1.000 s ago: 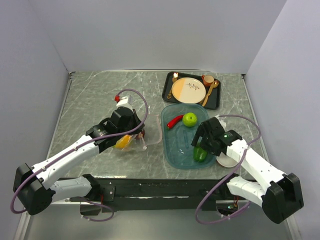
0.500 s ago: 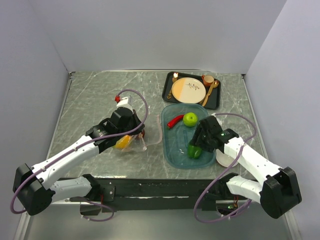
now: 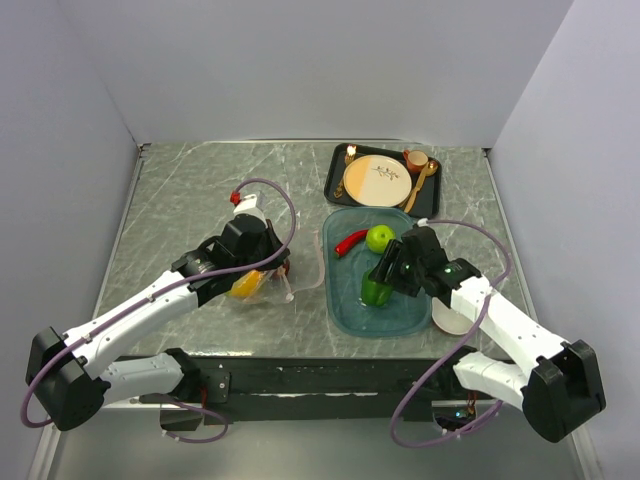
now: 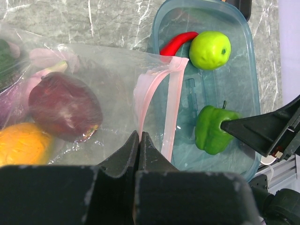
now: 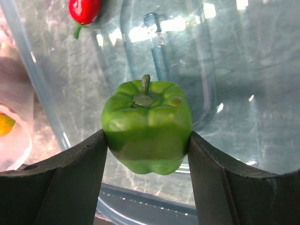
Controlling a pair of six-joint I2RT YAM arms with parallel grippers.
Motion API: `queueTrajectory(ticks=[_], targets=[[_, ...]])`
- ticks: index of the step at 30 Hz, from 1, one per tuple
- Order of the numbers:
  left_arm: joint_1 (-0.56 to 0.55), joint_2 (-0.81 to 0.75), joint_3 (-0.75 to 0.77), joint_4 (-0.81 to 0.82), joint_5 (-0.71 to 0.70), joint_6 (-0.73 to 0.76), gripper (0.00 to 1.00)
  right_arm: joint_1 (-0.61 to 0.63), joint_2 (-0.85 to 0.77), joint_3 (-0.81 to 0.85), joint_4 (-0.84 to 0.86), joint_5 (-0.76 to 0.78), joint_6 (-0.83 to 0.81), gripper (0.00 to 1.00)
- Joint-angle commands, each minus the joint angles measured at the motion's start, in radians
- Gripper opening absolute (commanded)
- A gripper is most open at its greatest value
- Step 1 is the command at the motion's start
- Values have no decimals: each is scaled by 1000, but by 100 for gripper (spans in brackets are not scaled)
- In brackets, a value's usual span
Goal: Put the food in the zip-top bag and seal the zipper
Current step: Pick up the fake vegetable from the bin, then place the fake vegetable in the zipper food storage bag.
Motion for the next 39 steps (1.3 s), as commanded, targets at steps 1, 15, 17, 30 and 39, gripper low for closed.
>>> queueTrajectory(ticks=[1, 15, 17, 30, 39], targets=[[0, -13, 7, 20, 6, 1, 1, 7, -18, 15, 68, -41, 13, 30], [0, 2, 1, 42, 26, -2, 1, 41, -212, 87, 168, -140, 3, 26], [2, -1, -2, 61, 44, 2, 1, 61, -199, 104, 178, -142, 5, 26], [0, -36, -19, 80, 72, 7, 1, 285, -20, 267, 227, -84, -35, 26], [2, -89, -28, 94, 86, 42, 1, 306, 153, 334, 261, -77, -26, 26]])
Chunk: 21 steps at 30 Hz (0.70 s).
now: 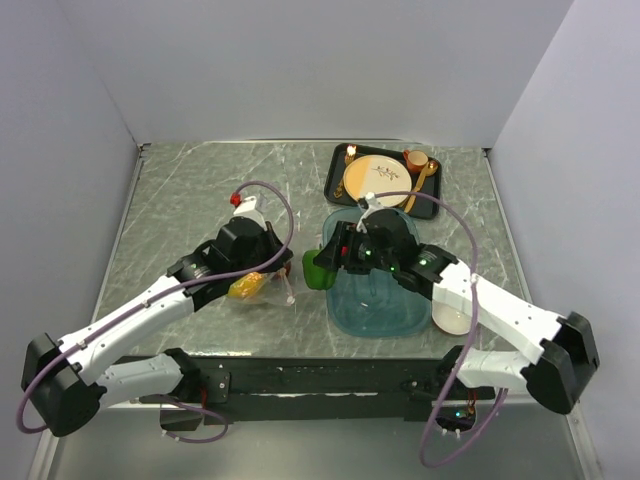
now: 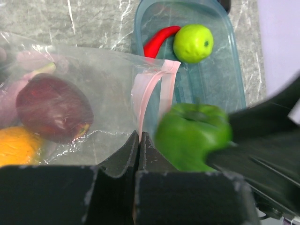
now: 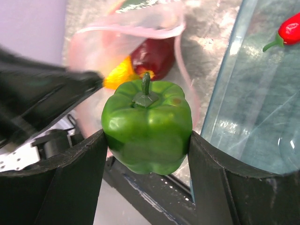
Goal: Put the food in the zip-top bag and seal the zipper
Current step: Place the fake vegetable in the zipper food storage bag.
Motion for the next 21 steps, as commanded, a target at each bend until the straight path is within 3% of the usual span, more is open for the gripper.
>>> queueTrajectory(ticks=[1, 6, 8, 9, 10, 12, 16, 21], targets=[[2, -56, 7, 43, 24, 31, 1, 16, 66, 109, 32, 21, -22, 26], [0, -57, 33, 9, 24, 48, 1, 40, 149, 236, -46, 23, -79, 29], [0, -60, 35, -6, 8, 39, 1, 49, 189, 282, -69, 9, -88, 35], [0, -64, 35, -12, 4, 36, 1, 56, 201, 298, -80, 6, -97, 39], [0, -70, 38, -14, 5, 32, 1, 59, 220, 313, -92, 11, -105, 53], [2, -99, 45, -18, -1, 28, 1, 77, 228, 333, -124, 50, -111, 67], [0, -155, 68, -29, -45, 42, 4, 79, 200, 313, -138, 106, -140, 85], [0, -182, 110, -55, -91, 57, 5, 80, 160, 310, -155, 135, -171, 96]])
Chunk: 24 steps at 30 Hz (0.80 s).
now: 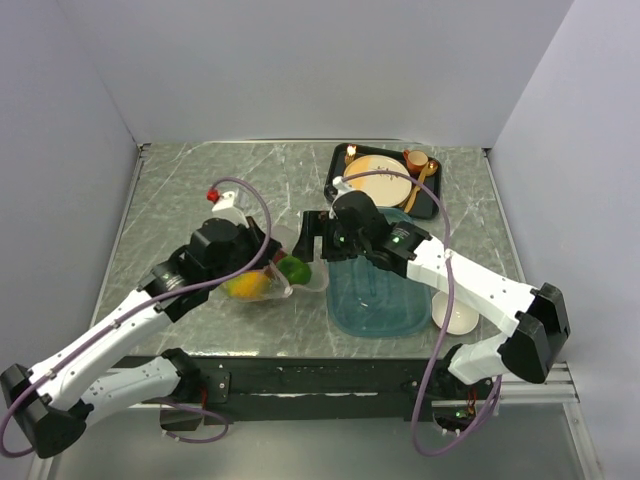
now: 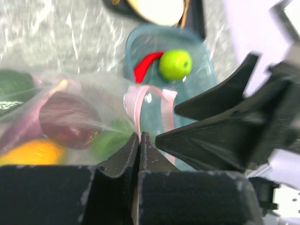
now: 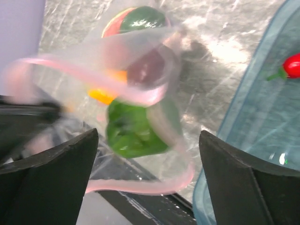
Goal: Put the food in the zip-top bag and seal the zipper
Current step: Place the fake vegetable in the zipper food storage bag.
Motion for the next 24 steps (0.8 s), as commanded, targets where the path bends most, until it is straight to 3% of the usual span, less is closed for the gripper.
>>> queueTrajectory(ticks=[1, 7, 11, 15, 18, 24], targets=[[-1, -34, 70, 20, -53, 23, 5, 1, -68, 29, -12, 50, -43, 98], [0, -22, 56, 17, -70, -3, 2, 1, -151, -9, -15, 172, 7, 98], [-1, -10, 56, -24, -134, -31, 3, -5, -258, -95, -38, 367, 66, 100], [-1, 22, 47, 5, -87, -14, 4, -54, -355, -176, -67, 439, 87, 100], [-1, 76, 51, 25, -10, -6, 1, -141, -345, -207, -135, 429, 95, 100], [-1, 131, 61, 40, 13, -25, 1, -272, -257, -235, -175, 370, 52, 100]])
